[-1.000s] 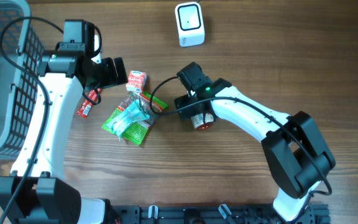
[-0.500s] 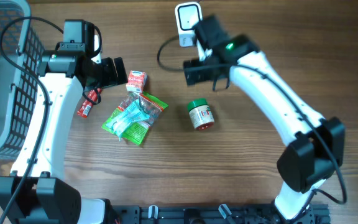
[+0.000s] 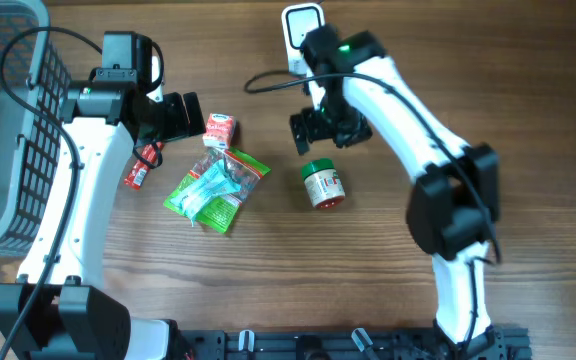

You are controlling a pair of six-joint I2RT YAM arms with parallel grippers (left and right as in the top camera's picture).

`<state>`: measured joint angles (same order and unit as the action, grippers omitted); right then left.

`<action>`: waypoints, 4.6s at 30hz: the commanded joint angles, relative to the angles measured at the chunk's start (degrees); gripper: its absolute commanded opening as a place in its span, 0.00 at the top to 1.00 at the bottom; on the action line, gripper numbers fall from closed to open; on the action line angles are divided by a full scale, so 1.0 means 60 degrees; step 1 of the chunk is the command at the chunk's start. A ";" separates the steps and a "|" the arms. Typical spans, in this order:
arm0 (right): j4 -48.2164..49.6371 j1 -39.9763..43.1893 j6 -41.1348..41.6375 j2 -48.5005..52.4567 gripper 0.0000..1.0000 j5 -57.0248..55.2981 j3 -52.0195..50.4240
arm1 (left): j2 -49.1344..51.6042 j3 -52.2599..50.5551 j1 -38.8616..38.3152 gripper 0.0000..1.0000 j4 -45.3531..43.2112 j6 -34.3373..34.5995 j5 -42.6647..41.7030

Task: Scan the item barcode

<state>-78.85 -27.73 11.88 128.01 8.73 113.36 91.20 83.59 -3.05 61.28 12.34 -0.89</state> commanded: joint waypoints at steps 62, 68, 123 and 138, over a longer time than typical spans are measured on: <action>0.0492 -0.0787 -0.0692 -0.0015 0.47 -0.0780 -0.1067 | 0.0007 0.0000 -0.0007 0.00 -0.0025 0.0022 0.0055; 0.0532 -0.0787 -0.0364 -0.1031 0.47 -0.0783 -0.1067 | 0.0007 0.0000 -0.0007 0.00 -0.0025 0.0022 0.0055; 0.5013 -0.1993 0.2240 -0.6492 0.47 -0.3351 -0.6492 | 0.0007 0.0000 -0.0007 0.00 -0.0025 0.0025 0.0055; 0.9592 -0.1490 0.1290 -0.6870 0.48 -0.3213 -1.0018 | 0.0007 0.0000 -0.0007 0.00 -0.0025 0.0022 0.0055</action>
<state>-23.77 -36.80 20.75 87.94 -7.62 54.89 91.20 83.59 -3.05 61.25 12.34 -0.89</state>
